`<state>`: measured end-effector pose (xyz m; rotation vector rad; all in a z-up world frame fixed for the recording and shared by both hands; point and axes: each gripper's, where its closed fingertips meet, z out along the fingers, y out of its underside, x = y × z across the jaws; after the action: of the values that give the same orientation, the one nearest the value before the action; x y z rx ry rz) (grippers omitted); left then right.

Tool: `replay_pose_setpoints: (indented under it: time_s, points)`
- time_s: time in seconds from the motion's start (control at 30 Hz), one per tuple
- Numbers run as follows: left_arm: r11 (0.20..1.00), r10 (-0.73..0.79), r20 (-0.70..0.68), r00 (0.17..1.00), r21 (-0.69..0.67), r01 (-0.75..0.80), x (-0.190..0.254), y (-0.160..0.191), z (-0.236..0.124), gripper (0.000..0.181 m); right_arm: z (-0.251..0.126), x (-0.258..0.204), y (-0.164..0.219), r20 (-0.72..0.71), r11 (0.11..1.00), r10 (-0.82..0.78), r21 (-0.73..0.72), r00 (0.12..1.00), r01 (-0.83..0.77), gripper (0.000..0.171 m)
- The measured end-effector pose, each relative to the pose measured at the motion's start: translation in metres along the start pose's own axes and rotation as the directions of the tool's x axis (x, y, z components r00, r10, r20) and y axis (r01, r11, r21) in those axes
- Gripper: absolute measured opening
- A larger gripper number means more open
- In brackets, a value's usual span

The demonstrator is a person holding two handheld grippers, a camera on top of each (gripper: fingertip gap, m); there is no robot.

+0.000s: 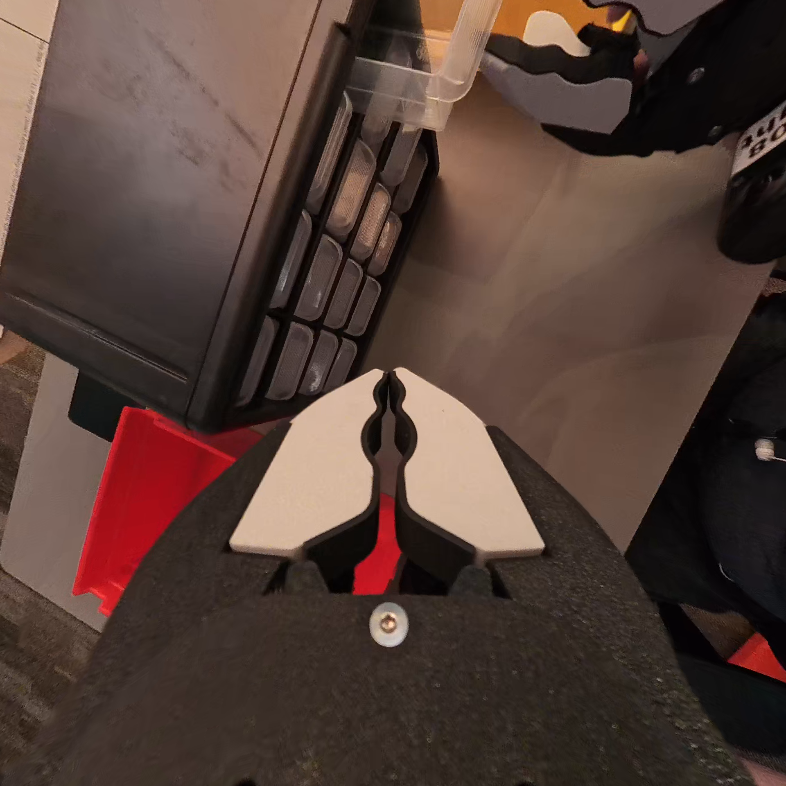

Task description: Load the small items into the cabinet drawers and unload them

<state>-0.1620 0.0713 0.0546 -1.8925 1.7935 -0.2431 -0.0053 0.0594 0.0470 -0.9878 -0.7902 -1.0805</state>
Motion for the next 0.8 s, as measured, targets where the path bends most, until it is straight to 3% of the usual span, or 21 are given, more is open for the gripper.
replay_pose_setpoints:
  time_s: [0.17,0.53,0.67,0.8]
  points:
    - [0.999,-0.02,-0.008,1.0,0.039,0.021,0.006,-0.003,-0.011,0.0,0.001,0.006,0.003,0.045,0.997,0.073,-0.005,0.996,-0.073,0.038]
    - [0.998,-0.044,0.027,0.999,0.034,0.043,0.014,0.012,-0.039,0.0,-0.016,-0.018,-0.015,0.184,0.992,0.085,0.078,0.979,-0.101,0.039]
    - [0.997,-0.056,0.035,0.998,0.064,0.053,0.014,0.018,-0.047,0.0,-0.04,-0.007,-0.023,0.225,0.966,0.213,0.1,0.951,-0.24,0.039]
    - [0.995,-0.06,0.041,0.997,0.085,0.057,0.016,0.027,-0.053,0.002,-0.093,-0.01,-0.029,0.416,0.928,0.322,0.041,0.851,-0.371,0.039]
